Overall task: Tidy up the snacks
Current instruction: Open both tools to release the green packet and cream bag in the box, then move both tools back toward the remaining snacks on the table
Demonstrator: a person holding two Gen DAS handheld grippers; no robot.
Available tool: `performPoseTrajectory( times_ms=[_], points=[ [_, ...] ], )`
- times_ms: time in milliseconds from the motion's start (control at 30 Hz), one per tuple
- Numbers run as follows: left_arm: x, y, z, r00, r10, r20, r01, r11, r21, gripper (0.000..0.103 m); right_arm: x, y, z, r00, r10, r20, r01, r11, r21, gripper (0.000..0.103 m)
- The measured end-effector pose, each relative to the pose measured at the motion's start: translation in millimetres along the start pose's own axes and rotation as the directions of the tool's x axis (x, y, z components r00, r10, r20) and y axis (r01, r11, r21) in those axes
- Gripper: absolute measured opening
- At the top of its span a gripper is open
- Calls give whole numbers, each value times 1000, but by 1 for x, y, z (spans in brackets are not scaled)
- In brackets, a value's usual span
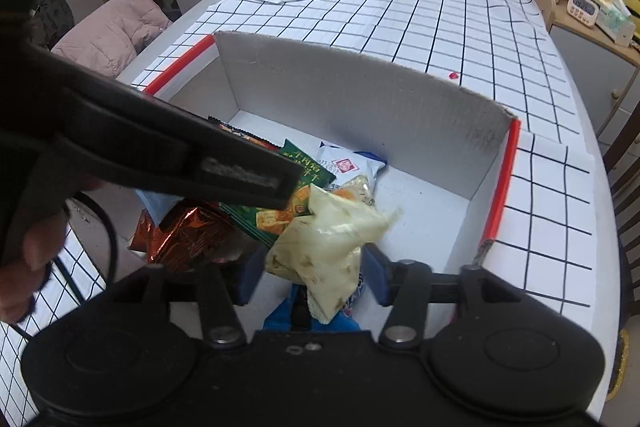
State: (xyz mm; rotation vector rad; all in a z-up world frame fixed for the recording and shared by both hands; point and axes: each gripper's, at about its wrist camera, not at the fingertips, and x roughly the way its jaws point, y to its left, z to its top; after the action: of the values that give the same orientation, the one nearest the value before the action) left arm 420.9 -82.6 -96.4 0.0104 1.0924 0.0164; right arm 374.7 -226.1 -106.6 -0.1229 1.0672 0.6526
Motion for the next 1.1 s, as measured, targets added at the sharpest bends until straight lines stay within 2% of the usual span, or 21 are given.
performPoseTrajectory(
  times_ms=[33, 200, 433, 733, 833, 967, 1100],
  points=[
    [-4, 2, -1, 1000, 0, 8, 0, 1000, -9, 59, -2, -1, 0, 1000, -2, 8, 2, 1000, 2, 62],
    [-24, 12, -7, 999, -8, 46, 9, 999, -37, 59, -15, -4, -3, 1000, -5, 28, 4, 999, 32, 64],
    [-54, 21, -22, 995, -38, 89, 40, 999, -25, 59, -45, 1, -8, 997, -12, 83, 7, 998, 69, 76],
    [-100, 34, -45, 984, -87, 158, 86, 996, 11, 59, -87, 24, -22, 988, -36, 153, 19, 994, 112, 83],
    [-114, 38, -56, 980, -93, 178, 89, 996, 30, 60, -103, 35, -30, 982, -47, 182, 25, 993, 119, 92],
    [-130, 46, -71, 973, -116, 202, 108, 993, 49, 64, -121, 50, -40, 975, -47, 215, 19, 991, 130, 94],
    [-146, 54, -87, 964, -130, 232, 119, 991, 59, 65, -136, 63, -49, 969, -63, 239, 30, 989, 142, 95]
  ],
)
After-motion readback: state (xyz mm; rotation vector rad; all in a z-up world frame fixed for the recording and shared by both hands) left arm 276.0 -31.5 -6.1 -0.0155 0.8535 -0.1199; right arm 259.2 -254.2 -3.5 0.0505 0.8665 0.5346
